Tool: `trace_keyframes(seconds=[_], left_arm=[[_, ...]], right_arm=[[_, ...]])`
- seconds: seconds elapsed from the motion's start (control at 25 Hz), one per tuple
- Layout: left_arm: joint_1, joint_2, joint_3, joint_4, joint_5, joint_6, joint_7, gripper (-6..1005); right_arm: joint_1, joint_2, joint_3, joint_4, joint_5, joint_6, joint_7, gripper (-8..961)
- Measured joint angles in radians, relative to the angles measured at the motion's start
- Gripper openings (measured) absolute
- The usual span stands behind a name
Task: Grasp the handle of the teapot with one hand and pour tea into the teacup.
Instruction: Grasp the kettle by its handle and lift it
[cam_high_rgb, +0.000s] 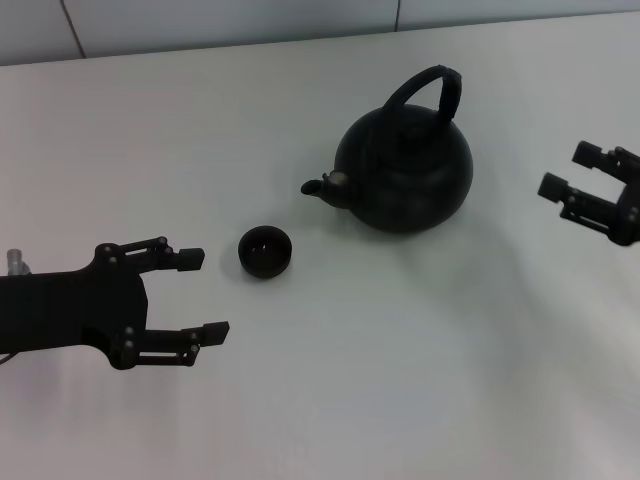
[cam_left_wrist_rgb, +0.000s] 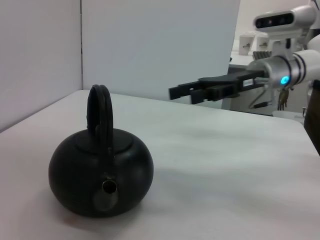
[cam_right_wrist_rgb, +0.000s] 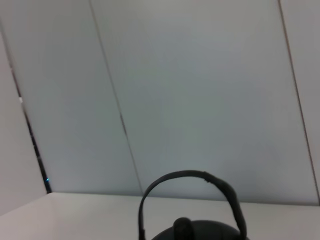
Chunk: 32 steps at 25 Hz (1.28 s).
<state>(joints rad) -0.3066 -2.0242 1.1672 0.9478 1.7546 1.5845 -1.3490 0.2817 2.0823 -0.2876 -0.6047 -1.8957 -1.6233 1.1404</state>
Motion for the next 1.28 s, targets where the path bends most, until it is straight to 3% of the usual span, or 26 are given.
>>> trace_keyframes(seconds=[0.52, 1.28], left_arm=[[-0.003, -0.019, -0.023, 0.0, 0.012, -0.039, -0.002, 862], [-0.003, -0.022, -0.047, 0.003, 0.013, -0.051, -0.002, 862]], right_arm=[[0.151, -0.001, 0.023, 0.17, 0.0, 0.198, -0.081, 785], [0.269, -0.001, 0.023, 0.283, 0.054, 0.393, -0.167, 773]])
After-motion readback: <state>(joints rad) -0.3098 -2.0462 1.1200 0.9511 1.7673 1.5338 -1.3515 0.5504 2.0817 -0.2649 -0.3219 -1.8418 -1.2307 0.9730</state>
